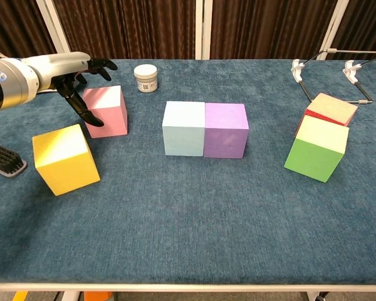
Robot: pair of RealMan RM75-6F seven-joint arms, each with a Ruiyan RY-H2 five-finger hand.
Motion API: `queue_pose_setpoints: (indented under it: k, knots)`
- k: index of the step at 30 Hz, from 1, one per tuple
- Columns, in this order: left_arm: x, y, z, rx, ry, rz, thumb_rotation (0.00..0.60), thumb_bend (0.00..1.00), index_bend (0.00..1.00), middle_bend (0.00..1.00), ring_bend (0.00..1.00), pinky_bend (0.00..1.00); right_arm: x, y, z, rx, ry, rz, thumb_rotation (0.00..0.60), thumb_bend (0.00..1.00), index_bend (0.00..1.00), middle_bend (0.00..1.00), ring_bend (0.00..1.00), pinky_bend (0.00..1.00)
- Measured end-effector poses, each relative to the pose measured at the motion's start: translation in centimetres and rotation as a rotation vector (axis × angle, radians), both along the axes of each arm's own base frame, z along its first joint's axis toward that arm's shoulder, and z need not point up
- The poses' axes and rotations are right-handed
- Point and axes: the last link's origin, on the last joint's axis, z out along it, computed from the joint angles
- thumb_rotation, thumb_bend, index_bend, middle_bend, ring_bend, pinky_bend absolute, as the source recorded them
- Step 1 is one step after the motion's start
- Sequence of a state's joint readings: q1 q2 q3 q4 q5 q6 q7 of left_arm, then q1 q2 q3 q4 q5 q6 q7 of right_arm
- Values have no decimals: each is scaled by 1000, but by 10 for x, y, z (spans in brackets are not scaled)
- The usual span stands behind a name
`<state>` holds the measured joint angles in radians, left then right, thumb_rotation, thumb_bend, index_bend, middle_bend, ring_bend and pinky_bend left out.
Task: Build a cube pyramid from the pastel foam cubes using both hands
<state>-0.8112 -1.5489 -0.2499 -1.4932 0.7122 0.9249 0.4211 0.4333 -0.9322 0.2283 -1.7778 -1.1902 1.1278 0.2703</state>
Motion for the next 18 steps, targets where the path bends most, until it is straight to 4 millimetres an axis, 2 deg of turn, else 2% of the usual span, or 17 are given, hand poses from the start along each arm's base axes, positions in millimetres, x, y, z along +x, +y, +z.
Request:
queue_pose_setpoints:
  k: [5, 12, 18]
  knots:
    - [-2, 0, 0, 15, 11, 15, 600, 8, 46, 246, 16, 143, -3, -2, -4, 12, 2, -11, 600, 101, 0, 77, 0, 0]
    - [3, 2, 2, 50, -5, 10, 600, 105, 134, 400, 62, 141, -7, -4, -6, 24, 8, -35, 600, 101, 0, 77, 0, 0]
    - [9, 1, 7, 70, -31, 2, 600, 146, 144, 492, 98, 140, -9, -6, -7, 28, 8, -46, 600, 101, 0, 77, 0, 0]
